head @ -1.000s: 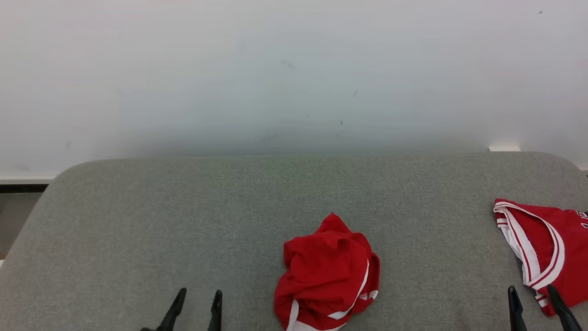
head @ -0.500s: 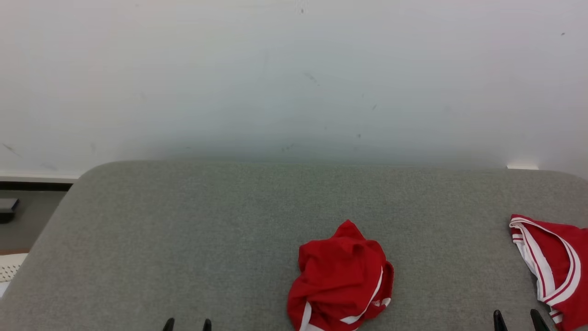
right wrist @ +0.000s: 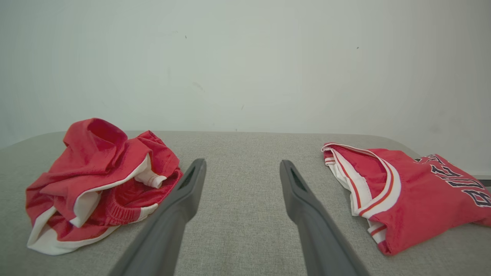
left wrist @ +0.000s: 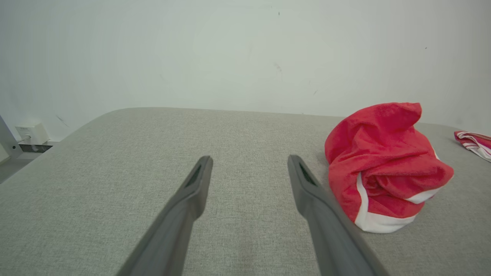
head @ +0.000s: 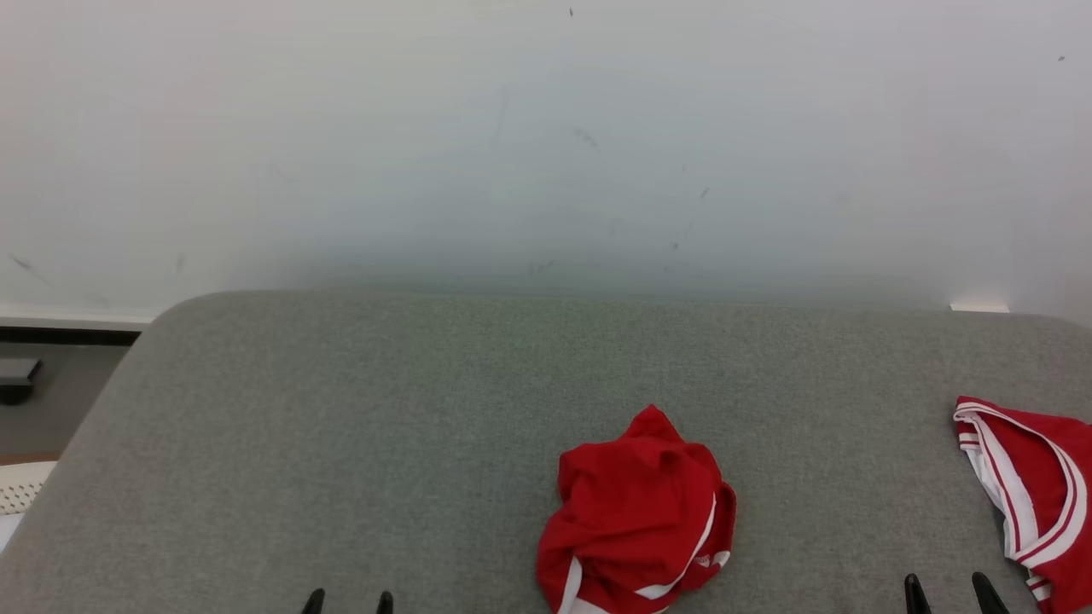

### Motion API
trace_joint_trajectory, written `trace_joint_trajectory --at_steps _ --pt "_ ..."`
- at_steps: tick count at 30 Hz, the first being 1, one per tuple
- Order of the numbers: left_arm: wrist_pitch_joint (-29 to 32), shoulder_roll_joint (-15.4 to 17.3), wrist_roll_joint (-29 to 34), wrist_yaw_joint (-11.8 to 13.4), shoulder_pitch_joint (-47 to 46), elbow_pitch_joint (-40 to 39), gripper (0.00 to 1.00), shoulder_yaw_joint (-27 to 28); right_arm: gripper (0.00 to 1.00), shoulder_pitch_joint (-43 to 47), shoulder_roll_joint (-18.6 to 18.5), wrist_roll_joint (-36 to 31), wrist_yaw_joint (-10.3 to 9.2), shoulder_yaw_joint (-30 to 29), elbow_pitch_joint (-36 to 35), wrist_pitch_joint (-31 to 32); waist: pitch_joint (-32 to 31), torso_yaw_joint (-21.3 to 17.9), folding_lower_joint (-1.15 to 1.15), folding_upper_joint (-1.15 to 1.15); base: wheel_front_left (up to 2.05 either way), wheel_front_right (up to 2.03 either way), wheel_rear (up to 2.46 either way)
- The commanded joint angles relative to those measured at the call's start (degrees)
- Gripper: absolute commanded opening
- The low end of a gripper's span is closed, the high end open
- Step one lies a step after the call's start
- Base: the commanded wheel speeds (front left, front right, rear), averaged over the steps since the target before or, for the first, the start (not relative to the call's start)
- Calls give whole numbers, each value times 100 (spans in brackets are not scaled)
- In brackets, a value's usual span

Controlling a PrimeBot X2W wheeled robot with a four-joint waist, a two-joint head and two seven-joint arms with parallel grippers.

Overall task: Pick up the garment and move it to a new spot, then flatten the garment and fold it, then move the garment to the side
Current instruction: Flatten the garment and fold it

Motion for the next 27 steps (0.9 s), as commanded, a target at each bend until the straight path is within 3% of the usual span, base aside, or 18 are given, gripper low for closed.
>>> trace_joint_trajectory --at_steps 1,8,12,18,27 --pt "-9 -18 45 -16 -28 11 100 52 100 -72 9 86 -16 0 10 4 6 -21 0 0 0 0 0" --pt "-9 -53 144 -27 -129 4 100 62 100 -122 15 76 -16 -1 6 4 15 -136 0 0 0 0 0" --pt "-9 -72 238 -125 -451 -64 100 -229 100 -176 5 50 -17 72 -22 4 15 -294 0 0 0 0 0" --pt "-8 -86 308 -304 -1272 396 100 -1090 100 -264 -13 85 -16 131 -72 4 70 -697 0 0 0 0 0" --pt "342 -83 -24 -151 -2646 1713 100 -2886 100 -466 -87 145 -16 312 -62 4 376 -1468 0 0 0 0 0"
